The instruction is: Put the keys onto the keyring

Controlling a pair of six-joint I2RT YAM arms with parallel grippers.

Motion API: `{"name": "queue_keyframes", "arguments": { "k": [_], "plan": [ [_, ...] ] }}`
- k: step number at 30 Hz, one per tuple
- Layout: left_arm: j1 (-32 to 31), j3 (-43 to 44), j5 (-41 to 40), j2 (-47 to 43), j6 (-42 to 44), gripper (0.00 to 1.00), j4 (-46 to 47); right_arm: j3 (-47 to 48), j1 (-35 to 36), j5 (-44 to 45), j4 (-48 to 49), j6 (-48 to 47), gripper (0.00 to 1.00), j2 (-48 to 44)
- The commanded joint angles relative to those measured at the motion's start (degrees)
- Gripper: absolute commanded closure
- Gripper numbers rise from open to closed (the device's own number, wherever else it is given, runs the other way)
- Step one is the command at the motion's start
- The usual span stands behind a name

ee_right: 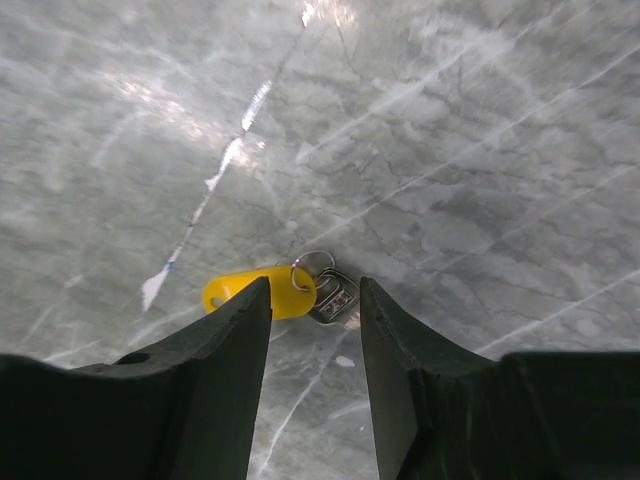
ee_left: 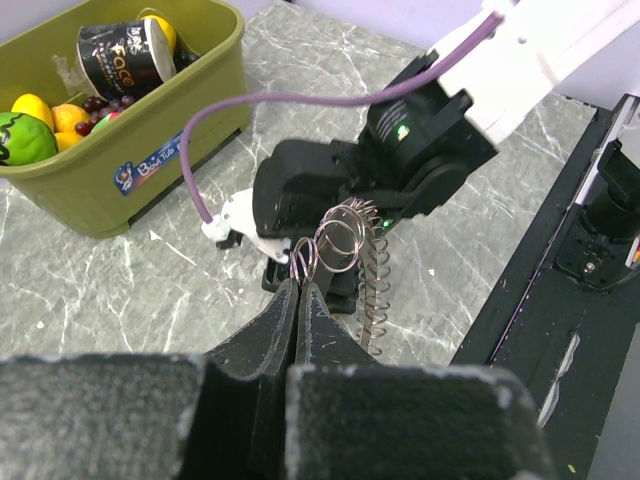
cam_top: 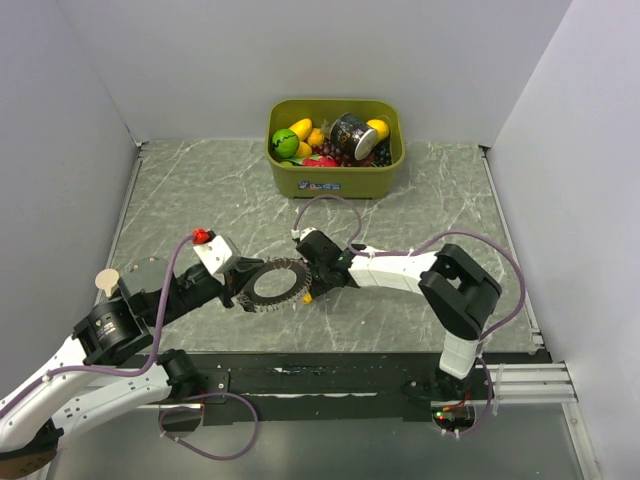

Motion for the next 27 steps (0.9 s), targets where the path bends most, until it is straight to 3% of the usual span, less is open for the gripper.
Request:
{"name": "queue_keyframes", "arguments": {
  "k": [1, 4, 14, 17, 27],
  "plan": [
    [0.1, 0.6, 0.0, -1.2, -0.6, 0.99, 4.2, 2.1, -0.1, -0.4, -0.5, 0.7, 0.53, 2.6],
    [0.1, 0.6, 0.0, -1.2, -0.6, 0.99, 4.1, 2.4, -0.1, -0.4, -0.2, 1.0, 0.54, 3.8],
    [0.1, 0.4, 0.0, -1.6, -0.8, 0.99, 4.1, 1.0, -0.1, 1.0, 0.5, 1.0, 0.92, 2.7],
    [0.1, 0.2, 0.0, -1.7, -0.9, 0.99, 4.2, -0.3, -0.1, 1.4, 1.2, 1.0, 0.98, 0.3],
    [0.1, 0.0, -1.5, -1.2, -0.6, 0.99, 4.2, -3.7, -0.1, 3.5, 2.4, 0.0, 1.00, -8.5]
  ]
}}
